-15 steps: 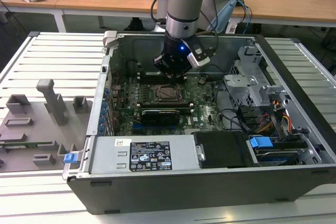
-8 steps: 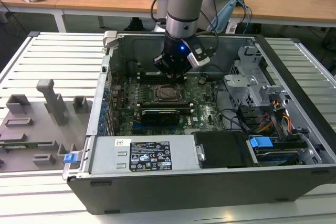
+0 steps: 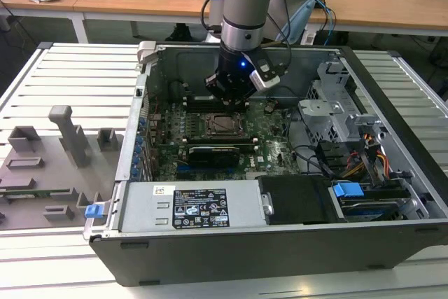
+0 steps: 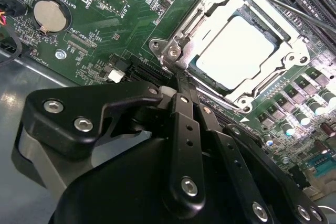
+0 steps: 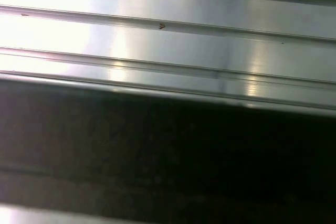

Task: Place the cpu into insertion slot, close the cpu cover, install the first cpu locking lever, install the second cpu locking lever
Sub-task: 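Install the first cpu locking lever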

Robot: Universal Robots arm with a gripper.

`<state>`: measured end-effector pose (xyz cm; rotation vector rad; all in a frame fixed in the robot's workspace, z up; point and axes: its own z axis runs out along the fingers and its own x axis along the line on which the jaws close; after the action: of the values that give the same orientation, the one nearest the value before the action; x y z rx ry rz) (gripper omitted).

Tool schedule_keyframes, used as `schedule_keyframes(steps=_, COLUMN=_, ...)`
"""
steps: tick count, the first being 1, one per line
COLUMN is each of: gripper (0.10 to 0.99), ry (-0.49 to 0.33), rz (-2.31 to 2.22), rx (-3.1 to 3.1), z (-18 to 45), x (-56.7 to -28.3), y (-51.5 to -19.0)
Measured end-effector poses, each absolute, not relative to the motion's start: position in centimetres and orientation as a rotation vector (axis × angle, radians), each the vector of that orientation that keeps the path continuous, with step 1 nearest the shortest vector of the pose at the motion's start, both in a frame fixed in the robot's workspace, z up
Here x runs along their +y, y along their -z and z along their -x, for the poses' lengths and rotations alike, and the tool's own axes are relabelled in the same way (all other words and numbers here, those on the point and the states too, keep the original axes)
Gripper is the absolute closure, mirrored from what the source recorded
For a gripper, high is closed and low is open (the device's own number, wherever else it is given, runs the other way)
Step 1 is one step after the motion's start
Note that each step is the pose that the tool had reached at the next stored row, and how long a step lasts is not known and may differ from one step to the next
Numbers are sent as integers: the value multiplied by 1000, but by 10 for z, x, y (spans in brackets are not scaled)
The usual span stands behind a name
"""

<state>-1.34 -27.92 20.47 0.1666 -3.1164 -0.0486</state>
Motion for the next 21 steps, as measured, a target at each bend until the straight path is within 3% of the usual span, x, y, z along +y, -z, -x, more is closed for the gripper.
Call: schedule_keyframes(steps=21, gripper=980, ry=46, rz=-166, rx=-3117, z=12, x=-279, y=-203)
